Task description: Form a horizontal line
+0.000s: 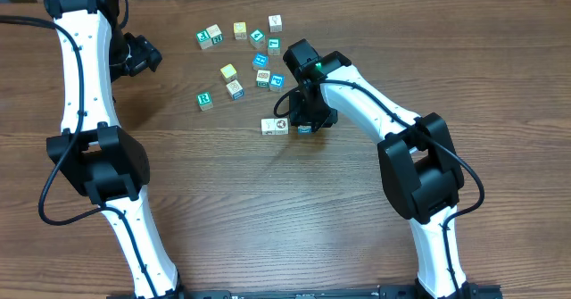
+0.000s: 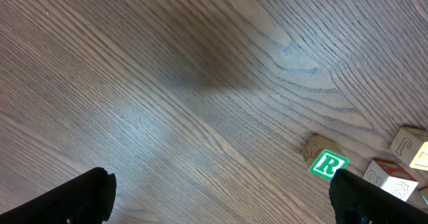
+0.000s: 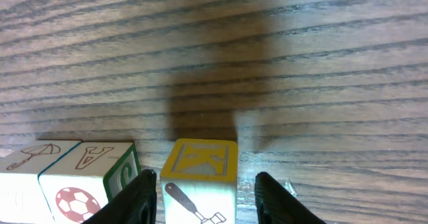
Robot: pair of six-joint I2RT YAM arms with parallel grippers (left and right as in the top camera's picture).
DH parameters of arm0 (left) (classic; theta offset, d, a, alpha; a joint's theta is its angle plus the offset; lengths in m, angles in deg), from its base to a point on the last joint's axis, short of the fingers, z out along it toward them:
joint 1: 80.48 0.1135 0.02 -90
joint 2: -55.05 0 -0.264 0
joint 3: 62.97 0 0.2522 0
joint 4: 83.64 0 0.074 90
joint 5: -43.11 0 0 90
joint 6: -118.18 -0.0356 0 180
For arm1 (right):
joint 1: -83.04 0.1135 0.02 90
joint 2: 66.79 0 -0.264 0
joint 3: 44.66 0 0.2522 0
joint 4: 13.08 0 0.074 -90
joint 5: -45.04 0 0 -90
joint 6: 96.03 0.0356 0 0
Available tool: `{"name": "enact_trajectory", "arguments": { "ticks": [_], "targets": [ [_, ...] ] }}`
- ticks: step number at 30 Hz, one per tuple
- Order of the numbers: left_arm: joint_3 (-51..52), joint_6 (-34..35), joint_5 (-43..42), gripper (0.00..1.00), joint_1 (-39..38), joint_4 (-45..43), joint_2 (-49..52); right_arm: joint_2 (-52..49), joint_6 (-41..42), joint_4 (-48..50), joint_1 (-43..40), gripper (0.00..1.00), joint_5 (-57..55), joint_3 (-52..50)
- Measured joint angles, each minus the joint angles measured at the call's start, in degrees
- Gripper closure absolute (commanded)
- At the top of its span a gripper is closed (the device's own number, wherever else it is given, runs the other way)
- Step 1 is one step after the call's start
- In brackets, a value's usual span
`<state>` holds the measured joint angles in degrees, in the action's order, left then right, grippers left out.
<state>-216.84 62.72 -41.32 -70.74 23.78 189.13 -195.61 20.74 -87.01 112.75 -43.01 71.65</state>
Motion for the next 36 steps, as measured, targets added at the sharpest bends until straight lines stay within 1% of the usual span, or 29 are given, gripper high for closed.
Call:
{"name": "enact_trajectory", "arguments": {
  "ticks": [2, 5, 16, 19, 28, 29, 31, 36],
  "targets": [
    [0.0, 0.0, 0.0, 0.00, 0.0, 0.0, 0.0, 0.0, 0.0, -0.1, 0.0, 0.66, 0.0, 0.0],
    [0.0, 0.0, 0.0, 0.00, 0.0, 0.0, 0.0, 0.0, 0.0, -0.2, 0.0, 0.68, 0.0, 0.0],
    [0.0, 0.0, 0.0, 0.00, 0.0, 0.0, 0.0, 0.0, 0.0, -0.5, 0.0, 0.69, 0.0, 0.0],
    [0.0, 0.0, 0.0, 0.00, 0.0, 0.0, 0.0, 0.0, 0.0, -0.5, 0.0, 0.72, 0.0, 0.0],
    [0.0, 0.0, 0.0, 0.00, 0.0, 0.0, 0.0, 0.0, 0.0, -0.5, 0.0, 0.71, 0.0, 0.0],
    [0.0, 0.0, 0.0, 0.00, 0.0, 0.0, 0.0, 0.0, 0.0, -0.5, 0.0, 0.67, 0.0, 0.0],
    [0.0, 0.0, 0.0, 0.00, 0.0, 0.0, 0.0, 0.0, 0.0, -0.5, 0.0, 0.64, 0.0, 0.0],
    [0.0, 0.0, 0.0, 0.00, 0.0, 0.0, 0.0, 0.0, 0.0, -0.8, 0.0, 0.65, 0.0, 0.0]
  ]
}}
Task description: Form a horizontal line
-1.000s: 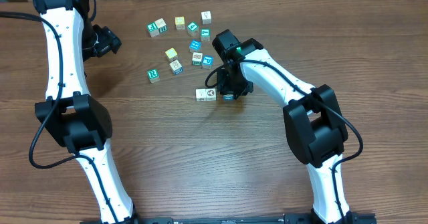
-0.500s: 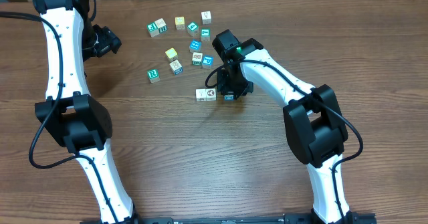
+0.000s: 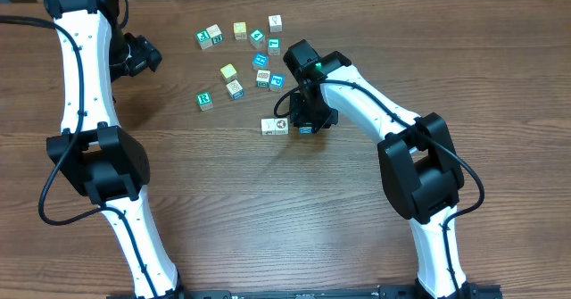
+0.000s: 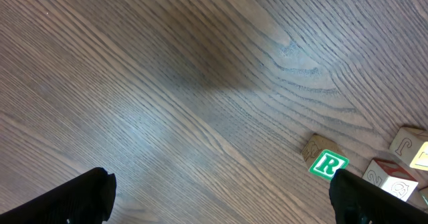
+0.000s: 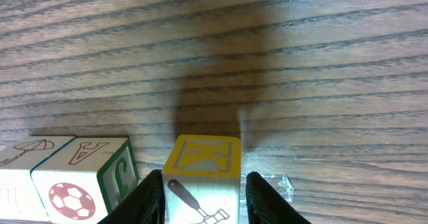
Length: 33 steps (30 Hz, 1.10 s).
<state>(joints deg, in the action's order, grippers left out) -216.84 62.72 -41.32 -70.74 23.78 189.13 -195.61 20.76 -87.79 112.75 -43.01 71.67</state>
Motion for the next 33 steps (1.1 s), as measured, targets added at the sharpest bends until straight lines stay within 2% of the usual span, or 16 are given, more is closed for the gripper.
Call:
{"name": "enact_trajectory", "arguments": {
  "ticks": [9, 14, 19, 23, 33],
  "targets": [
    [0.0, 0.0, 0.0, 0.00, 0.0, 0.0, 0.0, 0.0, 0.0, 0.0, 0.0, 0.65, 0.0, 0.0],
    [0.0, 0.0, 0.0, 0.00, 0.0, 0.0, 0.0, 0.0, 0.0, 0.0, 0.0, 0.61, 0.0, 0.0],
    [0.0, 0.0, 0.0, 0.00, 0.0, 0.0, 0.0, 0.0, 0.0, -1.7, 0.0, 0.61, 0.0, 1.5],
    [0.0, 0.0, 0.0, 0.00, 0.0, 0.0, 0.0, 0.0, 0.0, -2.2, 0.0, 0.66, 0.0, 2.0],
    [0.0, 0.0, 0.0, 0.00, 0.0, 0.0, 0.0, 0.0, 0.0, -2.3, 0.0, 0.65, 0.0, 2.0]
  ]
}}
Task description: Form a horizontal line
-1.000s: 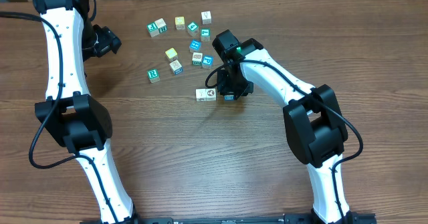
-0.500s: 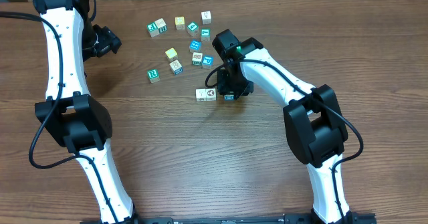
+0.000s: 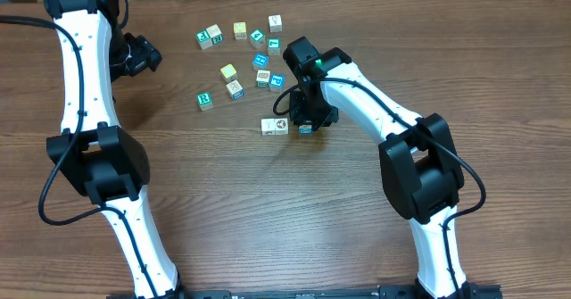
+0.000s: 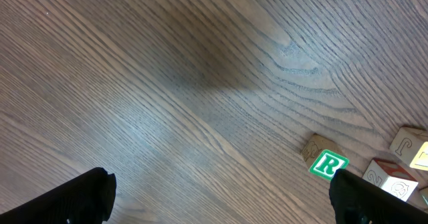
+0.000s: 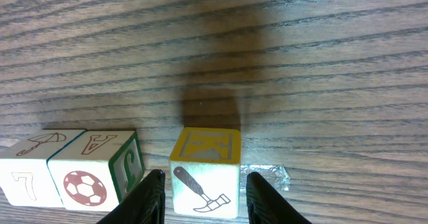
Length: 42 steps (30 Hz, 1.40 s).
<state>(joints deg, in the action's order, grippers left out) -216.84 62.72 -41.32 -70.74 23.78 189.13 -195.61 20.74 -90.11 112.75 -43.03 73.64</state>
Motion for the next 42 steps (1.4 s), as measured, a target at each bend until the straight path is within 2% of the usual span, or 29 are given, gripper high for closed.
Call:
{"name": "enact_trajectory", "arguments": {
  "ticks": [10, 15, 29, 32, 35, 42],
  "targets": [
    [0.0, 0.0, 0.0, 0.00, 0.0, 0.0, 0.0, 0.0, 0.0, 2.3, 0.0, 0.66, 0.0, -0.8],
    [0.0, 0.0, 0.0, 0.00, 0.0, 0.0, 0.0, 0.0, 0.0, 2.3, 0.0, 0.73, 0.0, -0.8],
    [0.0, 0.0, 0.0, 0.00, 0.0, 0.0, 0.0, 0.0, 1.3, 3.8, 0.0, 0.73, 2.1, -0.8],
    [0.0, 0.0, 0.0, 0.00, 0.0, 0.0, 0.0, 0.0, 1.5, 3.8, 0.0, 0.66, 2.6, -0.8],
    [0.0, 0.0, 0.0, 0.00, 0.0, 0.0, 0.0, 0.0, 1.6, 3.8, 0.0, 0.55, 2.8, -0.8],
    [0.0, 0.0, 0.0, 0.00, 0.0, 0.0, 0.0, 0.0, 1.7, 6.1, -0.1, 0.50, 3.2, -0.8]
  ]
}}
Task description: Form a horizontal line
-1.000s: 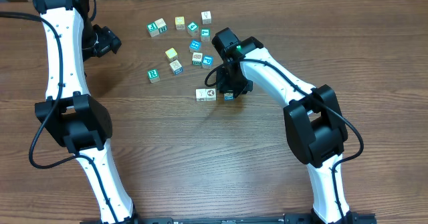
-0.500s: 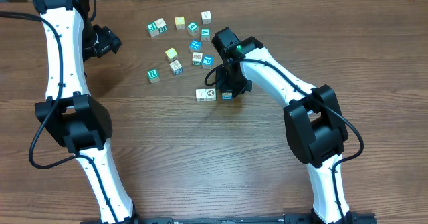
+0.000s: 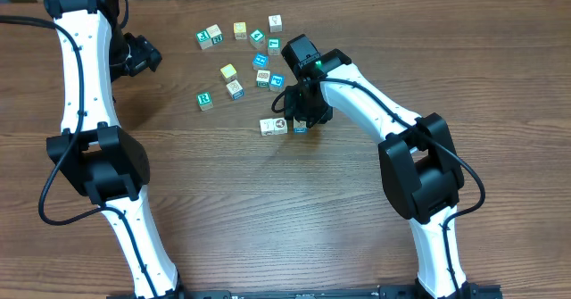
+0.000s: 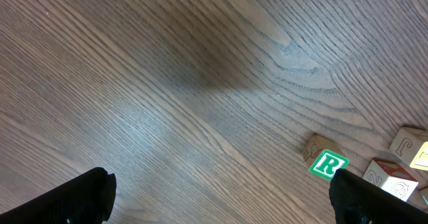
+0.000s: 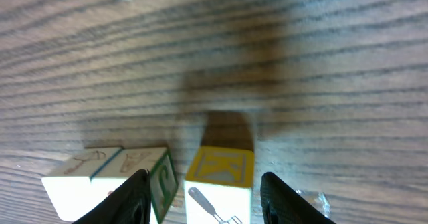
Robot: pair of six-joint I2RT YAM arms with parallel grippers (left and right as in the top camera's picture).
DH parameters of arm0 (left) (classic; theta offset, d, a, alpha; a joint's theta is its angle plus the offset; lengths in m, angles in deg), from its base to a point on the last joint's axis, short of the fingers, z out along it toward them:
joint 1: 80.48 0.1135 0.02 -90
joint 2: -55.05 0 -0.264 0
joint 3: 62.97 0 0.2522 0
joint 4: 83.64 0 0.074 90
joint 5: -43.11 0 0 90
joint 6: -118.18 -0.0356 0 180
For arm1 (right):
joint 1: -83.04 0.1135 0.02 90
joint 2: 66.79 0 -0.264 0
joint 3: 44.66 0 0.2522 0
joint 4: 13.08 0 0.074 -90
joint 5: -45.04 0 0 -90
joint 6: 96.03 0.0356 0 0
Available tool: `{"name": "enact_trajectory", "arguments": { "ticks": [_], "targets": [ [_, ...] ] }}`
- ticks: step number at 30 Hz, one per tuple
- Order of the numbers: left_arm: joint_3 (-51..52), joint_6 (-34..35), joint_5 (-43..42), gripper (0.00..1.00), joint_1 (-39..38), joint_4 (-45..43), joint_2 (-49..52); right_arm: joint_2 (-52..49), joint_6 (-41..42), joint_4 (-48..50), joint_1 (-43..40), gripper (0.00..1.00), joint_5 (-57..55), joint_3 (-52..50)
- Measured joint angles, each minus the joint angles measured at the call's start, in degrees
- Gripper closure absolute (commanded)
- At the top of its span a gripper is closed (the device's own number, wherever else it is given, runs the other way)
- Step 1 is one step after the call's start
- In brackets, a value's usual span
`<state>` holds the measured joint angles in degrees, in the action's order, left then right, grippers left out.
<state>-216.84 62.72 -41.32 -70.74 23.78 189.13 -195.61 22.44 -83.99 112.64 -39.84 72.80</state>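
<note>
On the wooden table, two white blocks stand side by side in a short row. In the right wrist view they show as an umbrella block and a green-edged J block. Just right of them stands a yellow K block with a hammer picture, also visible from overhead as the K block. My right gripper is open, a finger on each side of the K block with gaps. My left gripper is open over bare wood at the far left, away from the blocks.
Several loose letter blocks lie scattered behind the row, among them a green R block, which is also the R block near my left gripper's right finger. A scrap of clear film lies right of the K block.
My right gripper's fingers now stand wider apart around the K block. The K block sits closer to the J block, with only a narrow gap. The left arm is unchanged.
The K block first stood a clear gap to the right of the two-block row, with my right gripper's fingers around it. The fingers then stood close against its sides. Now they are wider and the block is almost against the row. The left gripper stayed still throughout.
</note>
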Motion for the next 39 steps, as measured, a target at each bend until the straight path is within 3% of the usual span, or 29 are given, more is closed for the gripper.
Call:
{"name": "enact_trajectory", "arguments": {
  "ticks": [13, 23, 39],
  "targets": [
    [0.0, 0.0, 0.0, 0.00, 0.0, 0.0, 0.0, 0.0, 0.2, 1.4, -4.5, 0.50, -1.6, 0.0],
    [0.0, 0.0, 0.0, 0.00, 0.0, 0.0, 0.0, 0.0, 4.1, -7.7, -4.3, 0.85, -4.6, 0.1],
    [0.0, 0.0, 0.0, 0.00, 0.0, 0.0, 0.0, 0.0, 4.3, -4.5, -0.6, 0.86, -3.7, -1.5]
  ]
}}
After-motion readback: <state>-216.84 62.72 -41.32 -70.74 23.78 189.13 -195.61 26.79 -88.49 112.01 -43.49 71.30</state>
